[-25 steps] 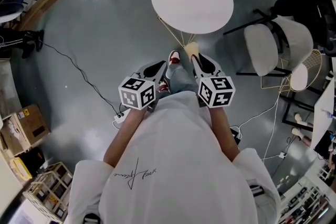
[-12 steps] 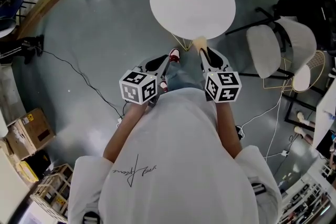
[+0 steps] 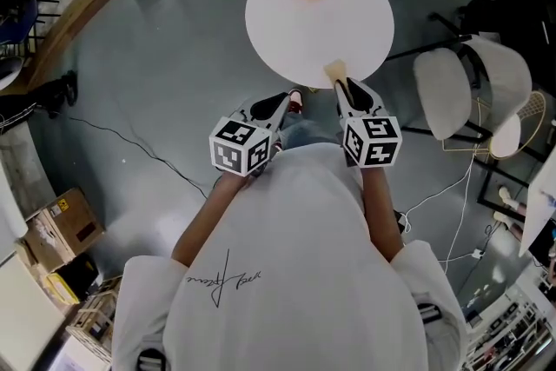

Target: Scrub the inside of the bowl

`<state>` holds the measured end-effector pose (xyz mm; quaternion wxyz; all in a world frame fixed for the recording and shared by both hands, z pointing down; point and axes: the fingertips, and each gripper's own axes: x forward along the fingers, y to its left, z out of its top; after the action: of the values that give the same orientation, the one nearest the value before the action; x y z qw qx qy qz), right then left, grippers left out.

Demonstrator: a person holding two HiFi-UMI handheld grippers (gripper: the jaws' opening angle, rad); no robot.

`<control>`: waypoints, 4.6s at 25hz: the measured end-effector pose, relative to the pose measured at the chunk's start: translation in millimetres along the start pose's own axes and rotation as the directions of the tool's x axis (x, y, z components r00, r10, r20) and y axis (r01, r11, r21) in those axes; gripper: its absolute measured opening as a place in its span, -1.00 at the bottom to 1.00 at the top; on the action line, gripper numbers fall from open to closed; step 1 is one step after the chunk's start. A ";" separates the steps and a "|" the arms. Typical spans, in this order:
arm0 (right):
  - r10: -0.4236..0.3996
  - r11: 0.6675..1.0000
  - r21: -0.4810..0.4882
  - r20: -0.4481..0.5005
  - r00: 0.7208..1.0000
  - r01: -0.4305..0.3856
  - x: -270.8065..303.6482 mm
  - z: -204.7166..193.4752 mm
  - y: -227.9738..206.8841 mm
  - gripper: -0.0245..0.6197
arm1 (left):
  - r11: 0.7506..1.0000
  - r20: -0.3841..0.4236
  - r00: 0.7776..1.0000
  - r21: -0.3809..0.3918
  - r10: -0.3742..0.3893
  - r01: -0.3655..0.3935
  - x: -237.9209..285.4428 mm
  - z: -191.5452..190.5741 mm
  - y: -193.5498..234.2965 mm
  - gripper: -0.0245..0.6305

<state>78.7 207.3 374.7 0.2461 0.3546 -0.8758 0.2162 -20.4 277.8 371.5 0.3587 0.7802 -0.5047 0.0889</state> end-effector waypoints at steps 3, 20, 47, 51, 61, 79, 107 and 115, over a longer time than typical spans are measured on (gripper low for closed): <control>0.009 1.000 0.011 0.010 1.000 -0.009 11.5 14.9 -7.5 -0.69 | 1.000 -0.011 1.000 -0.011 0.000 0.000 12.1 17.1 11.0 -0.91; 0.063 0.995 0.073 0.016 0.998 -0.064 75.1 50.6 -62.9 -0.69 | 0.999 -0.068 0.998 -0.036 0.020 -0.023 90.3 74.6 57.5 -0.91; 0.086 0.987 0.141 -0.029 0.996 -0.081 153.1 85.5 -95.7 -0.69 | 0.994 -0.117 0.992 -0.098 0.035 -0.047 155.9 124.0 123.5 -0.91; 0.067 0.988 0.144 -0.045 0.997 -0.060 171.7 94.0 -100.8 -0.69 | 0.996 -0.152 0.988 -0.083 0.022 -0.035 170.1 128.1 134.8 -0.91; 0.037 0.982 0.185 -0.069 0.997 -0.024 198.8 96.6 -118.5 -0.69 | 0.995 -0.205 0.979 -0.088 0.019 -0.038 199.2 133.1 162.2 -0.91; 0.028 0.980 0.199 -0.123 0.992 -0.003 237.6 96.1 -146.7 -0.69 | 0.987 -0.266 0.964 -0.148 0.015 -0.056 243.1 133.4 209.8 -0.91; 0.030 0.990 0.141 -0.191 0.981 -0.003 294.4 102.4 -172.5 -0.68 | 0.979 -0.316 0.949 -0.191 0.000 -0.064 278.1 120.6 244.1 -0.90; 0.016 0.996 0.089 -0.197 0.980 0.001 310.0 114.5 -183.3 -0.68 | 0.981 -0.343 0.939 -0.188 -0.022 -0.045 293.4 119.4 244.4 -0.74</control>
<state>-14.2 -135.6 503.3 0.3151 0.3387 -0.8379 0.2898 -115.9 -69.1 546.5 0.5146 0.7112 -0.4454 0.1762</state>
